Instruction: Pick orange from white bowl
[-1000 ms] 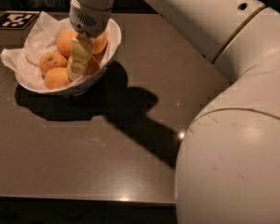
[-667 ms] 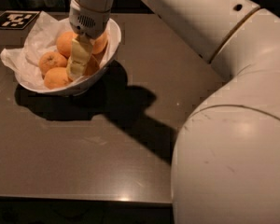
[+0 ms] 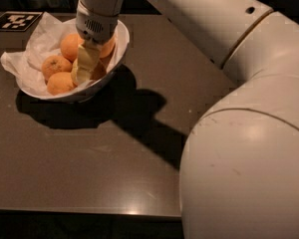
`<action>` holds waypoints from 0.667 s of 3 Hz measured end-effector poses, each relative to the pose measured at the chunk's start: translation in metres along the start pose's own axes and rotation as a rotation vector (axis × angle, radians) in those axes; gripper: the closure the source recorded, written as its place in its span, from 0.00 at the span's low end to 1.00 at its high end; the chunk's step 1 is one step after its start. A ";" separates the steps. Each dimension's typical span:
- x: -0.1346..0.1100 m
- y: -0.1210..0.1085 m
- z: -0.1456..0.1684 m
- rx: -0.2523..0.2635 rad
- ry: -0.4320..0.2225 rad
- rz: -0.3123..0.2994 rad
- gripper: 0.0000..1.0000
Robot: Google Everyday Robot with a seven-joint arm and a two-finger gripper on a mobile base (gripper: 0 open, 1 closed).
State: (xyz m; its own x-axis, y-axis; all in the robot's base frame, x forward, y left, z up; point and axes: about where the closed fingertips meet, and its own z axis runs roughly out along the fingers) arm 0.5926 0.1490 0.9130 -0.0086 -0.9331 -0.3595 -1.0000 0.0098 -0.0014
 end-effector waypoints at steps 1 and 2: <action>0.000 0.000 0.000 0.000 0.000 0.000 0.57; 0.000 0.000 0.000 0.000 0.000 0.000 0.81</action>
Offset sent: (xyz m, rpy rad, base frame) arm 0.0000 0.0000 0.0000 0.0000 0.0000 0.0000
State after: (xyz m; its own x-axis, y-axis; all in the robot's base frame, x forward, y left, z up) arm 0.5926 0.1491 0.9130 -0.0086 -0.9331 -0.3595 -1.0000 0.0097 -0.0015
